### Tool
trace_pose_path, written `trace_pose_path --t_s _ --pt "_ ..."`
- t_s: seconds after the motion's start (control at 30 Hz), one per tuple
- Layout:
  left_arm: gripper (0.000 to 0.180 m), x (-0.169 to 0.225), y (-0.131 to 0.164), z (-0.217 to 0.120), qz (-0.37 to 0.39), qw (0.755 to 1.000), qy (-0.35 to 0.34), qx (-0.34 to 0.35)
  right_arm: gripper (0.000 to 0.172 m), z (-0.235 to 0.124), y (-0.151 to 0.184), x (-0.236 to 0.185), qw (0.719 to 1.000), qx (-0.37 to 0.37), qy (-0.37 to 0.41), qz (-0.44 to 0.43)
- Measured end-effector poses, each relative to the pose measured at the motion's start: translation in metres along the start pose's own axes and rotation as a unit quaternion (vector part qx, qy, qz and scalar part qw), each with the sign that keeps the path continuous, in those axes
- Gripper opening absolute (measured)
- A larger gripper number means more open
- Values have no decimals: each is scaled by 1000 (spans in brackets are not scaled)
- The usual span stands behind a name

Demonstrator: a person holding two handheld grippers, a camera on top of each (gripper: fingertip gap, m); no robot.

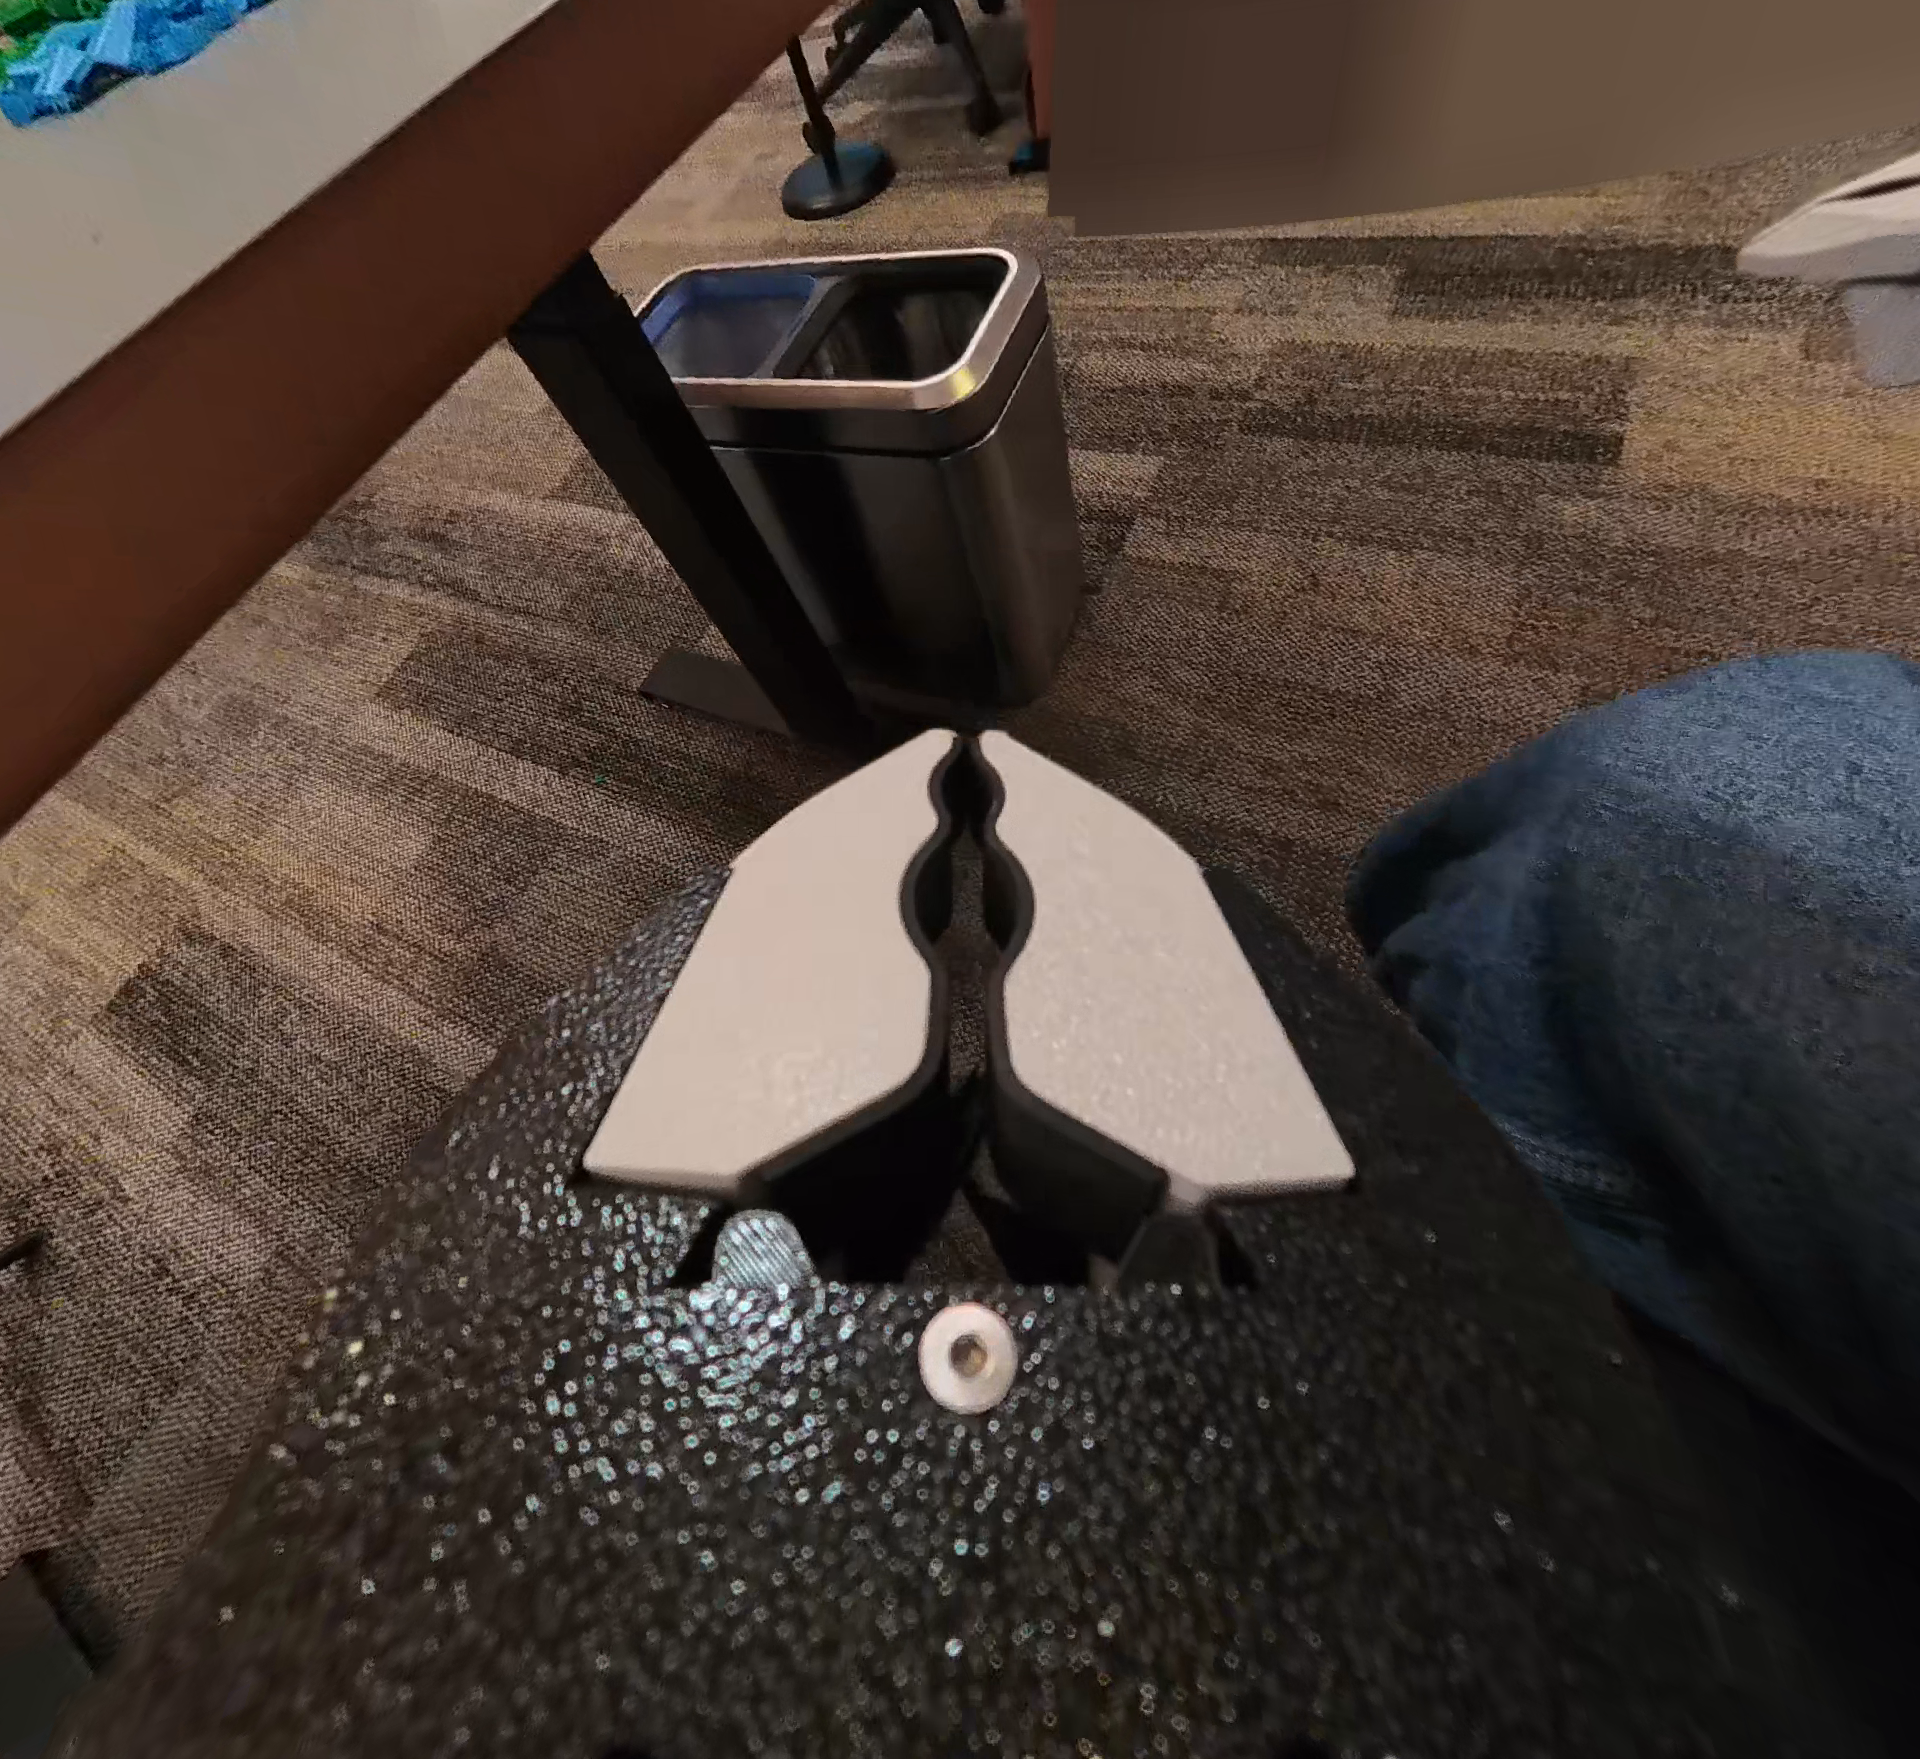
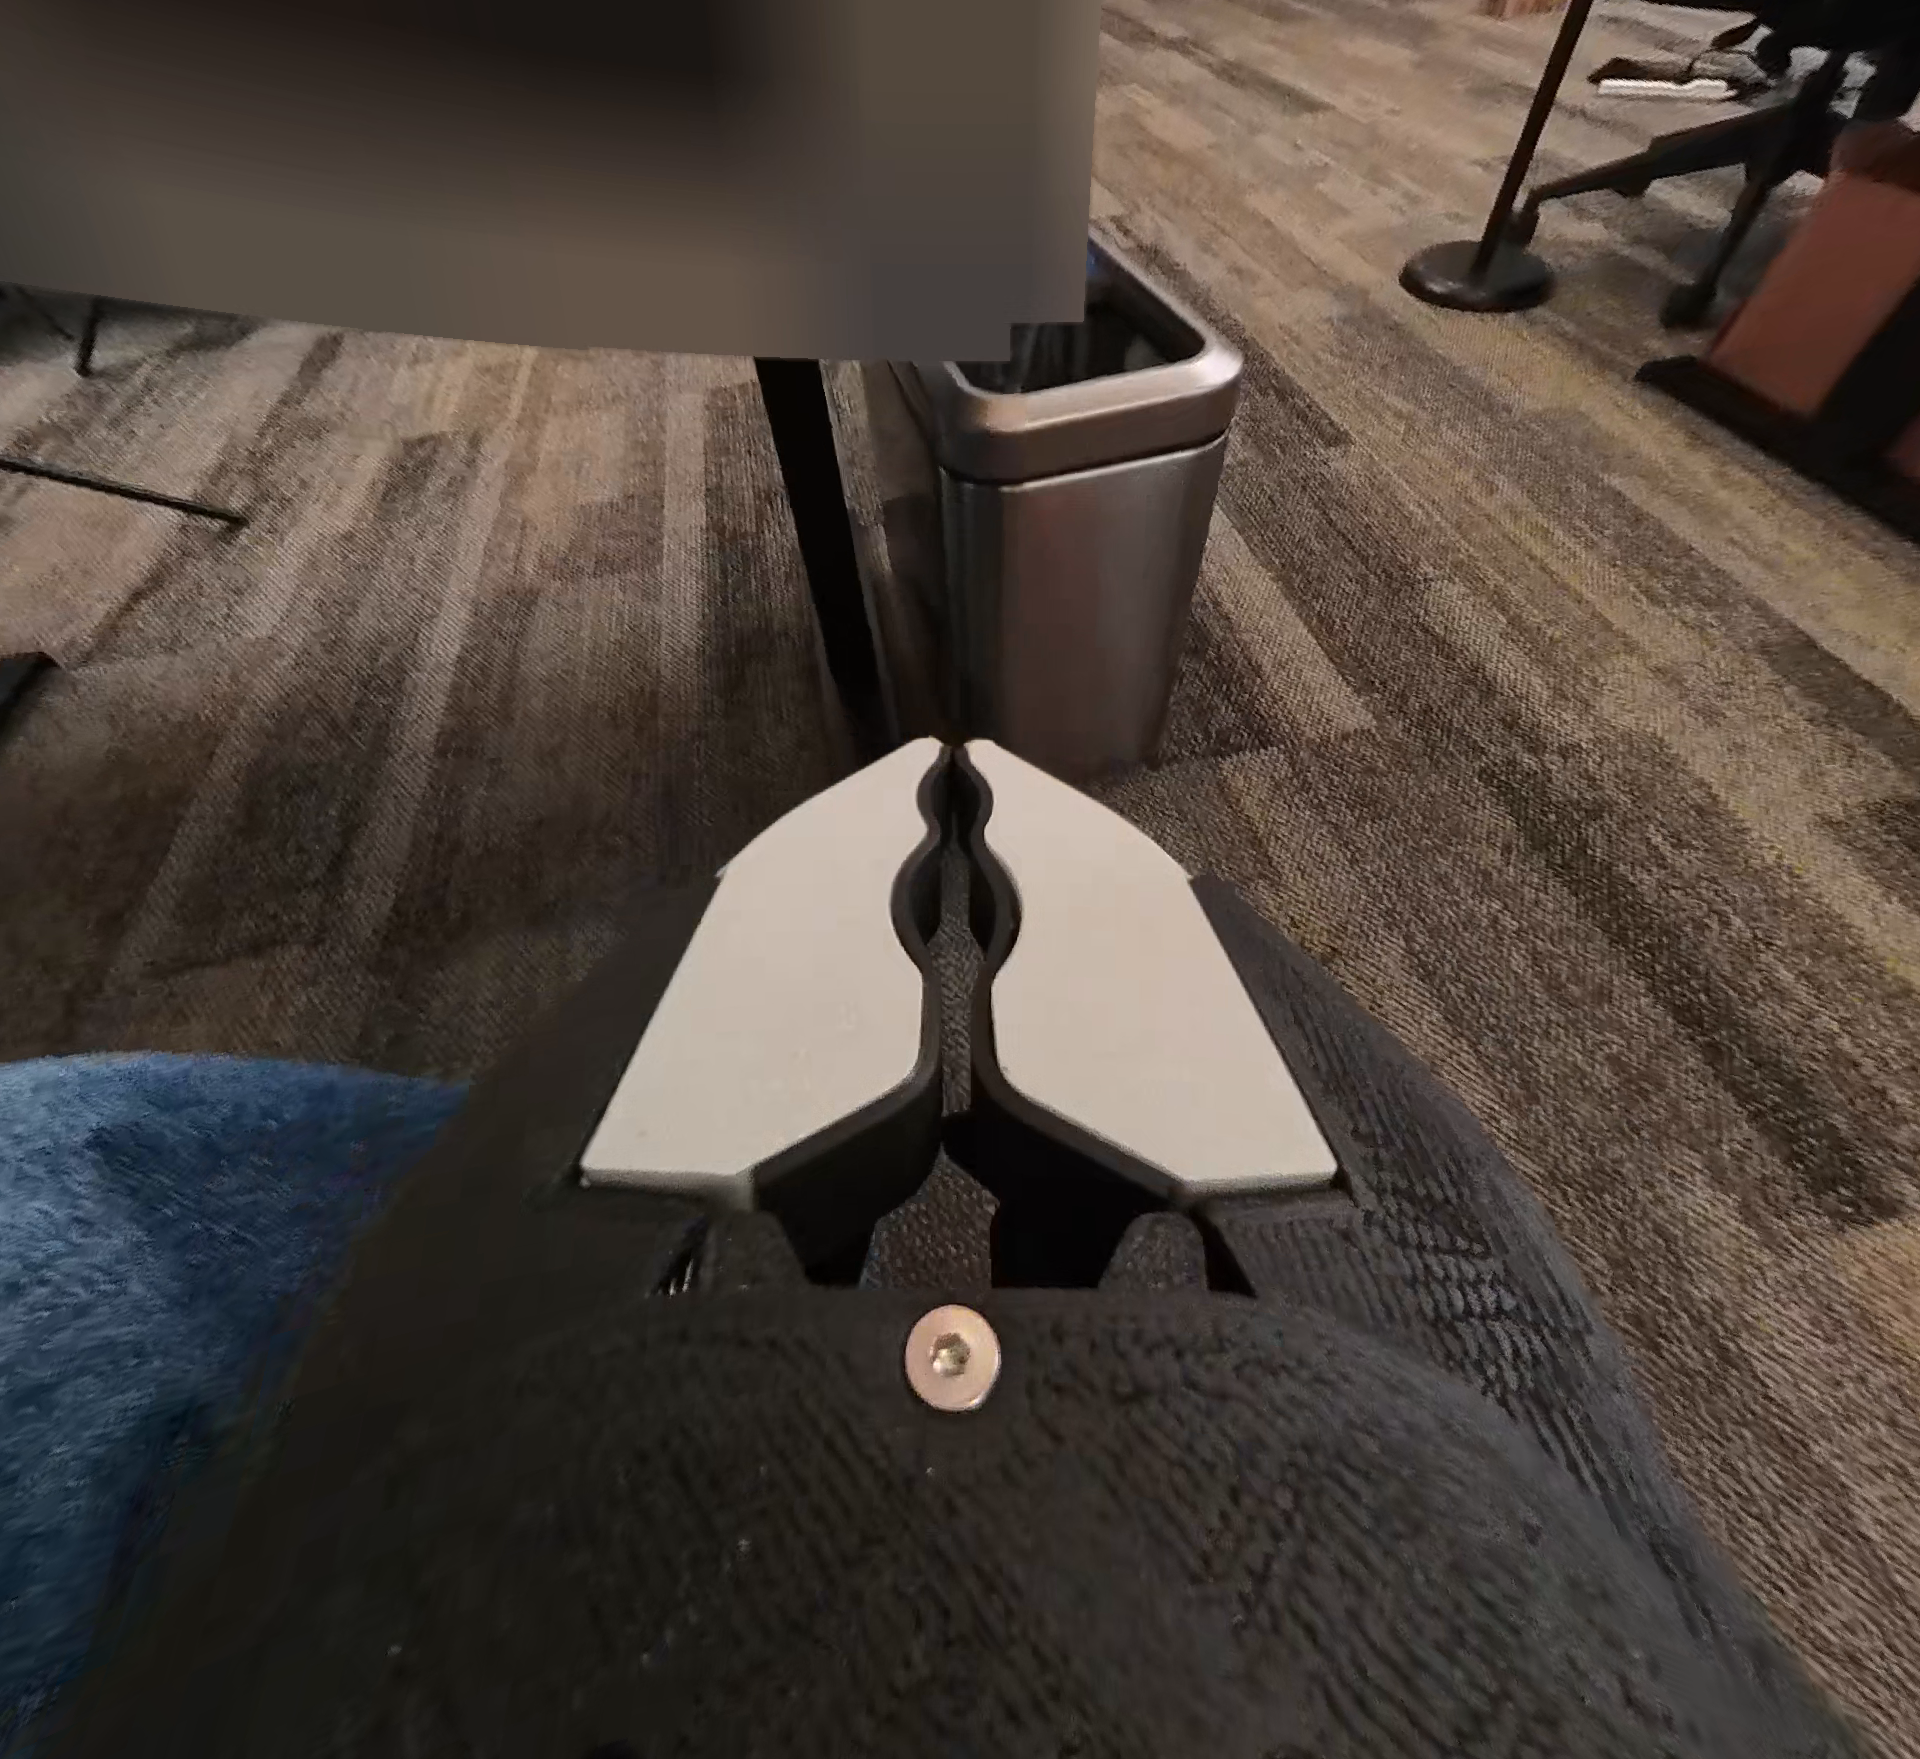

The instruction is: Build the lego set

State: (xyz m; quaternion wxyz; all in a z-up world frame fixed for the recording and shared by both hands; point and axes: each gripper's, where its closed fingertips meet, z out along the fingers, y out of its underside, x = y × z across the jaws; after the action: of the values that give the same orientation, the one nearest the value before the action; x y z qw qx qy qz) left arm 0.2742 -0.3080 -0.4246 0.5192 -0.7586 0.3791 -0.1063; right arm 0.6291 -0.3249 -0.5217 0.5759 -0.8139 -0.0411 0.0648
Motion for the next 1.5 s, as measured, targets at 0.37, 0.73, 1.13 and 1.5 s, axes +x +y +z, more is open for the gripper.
trace_pose_path --t_s 0.37,0.73,1.13,1.5 --pt "0 -3 4 -5 1 1000 -9 -5 0 7 7 -25 998 -9 -32 -53" --pt "2 1 15 -3 -1 1000 -6 -24 0 9 23 -39 997 -29 -50 -55" --pt "0 -8 22 -13 -11 1000 -26 -14 0 7 27 -40 997 -49 -52 -43" --pt "0 -42 0 -83 24 996 -69 47 0 -23 -39 -39 988 -54 -35 -141"
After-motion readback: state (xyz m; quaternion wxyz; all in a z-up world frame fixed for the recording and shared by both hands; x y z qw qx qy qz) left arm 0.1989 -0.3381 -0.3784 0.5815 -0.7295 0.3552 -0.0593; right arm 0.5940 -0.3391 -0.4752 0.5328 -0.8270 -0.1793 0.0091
